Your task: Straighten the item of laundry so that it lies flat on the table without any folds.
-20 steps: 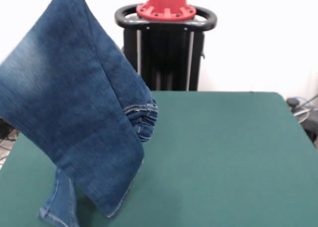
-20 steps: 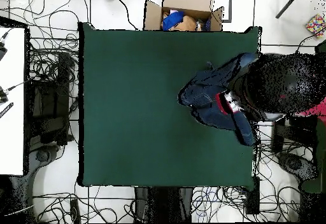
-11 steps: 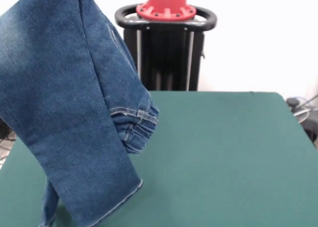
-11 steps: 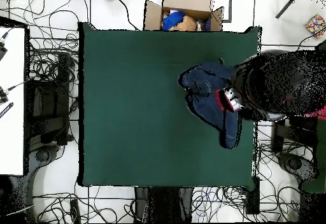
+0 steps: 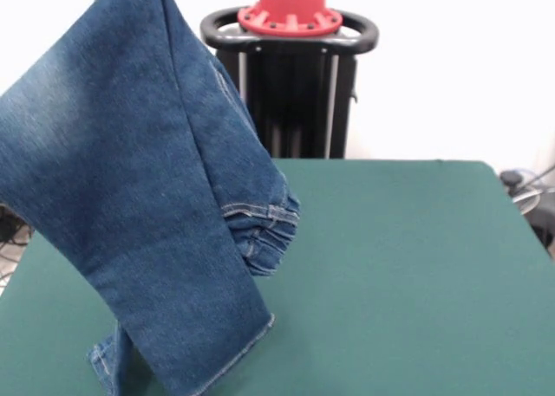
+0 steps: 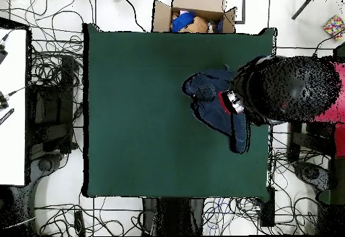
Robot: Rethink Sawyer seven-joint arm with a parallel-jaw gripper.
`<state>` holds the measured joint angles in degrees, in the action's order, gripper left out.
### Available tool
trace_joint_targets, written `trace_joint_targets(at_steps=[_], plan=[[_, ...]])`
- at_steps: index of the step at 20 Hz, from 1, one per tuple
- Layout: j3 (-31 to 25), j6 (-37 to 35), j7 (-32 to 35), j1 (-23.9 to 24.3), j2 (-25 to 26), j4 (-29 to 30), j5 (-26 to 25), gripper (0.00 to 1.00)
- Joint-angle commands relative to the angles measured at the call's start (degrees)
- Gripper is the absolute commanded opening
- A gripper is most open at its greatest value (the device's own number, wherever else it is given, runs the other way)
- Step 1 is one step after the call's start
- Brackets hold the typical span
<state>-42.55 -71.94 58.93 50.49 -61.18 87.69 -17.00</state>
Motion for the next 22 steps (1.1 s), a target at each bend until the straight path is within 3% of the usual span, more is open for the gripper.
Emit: trace_joint_targets(at_steps=[1,4,7,9,12,22], plan=[[-1.30,5.38,-1.18,-2.52,0.53,6.07,0.45,0.00],[-1.29,0.62,-2.47,-2.62,-1.91,3.74,1.33,0.00],[-2.33,-8.31,-3.68,-2.94,-3.47,-2.67,3.81,0.00],[-3.23,-11.63,-2.68,-4.39,-1.34,-7.15,4.63,0.00],[-2.93,-19.03,0.75,-8.97,2.58,-16.79,1.80,0.00],[-4.24,-32.33,-2.35,-16.93,11.54,-39.68,-1.92,0.00]])
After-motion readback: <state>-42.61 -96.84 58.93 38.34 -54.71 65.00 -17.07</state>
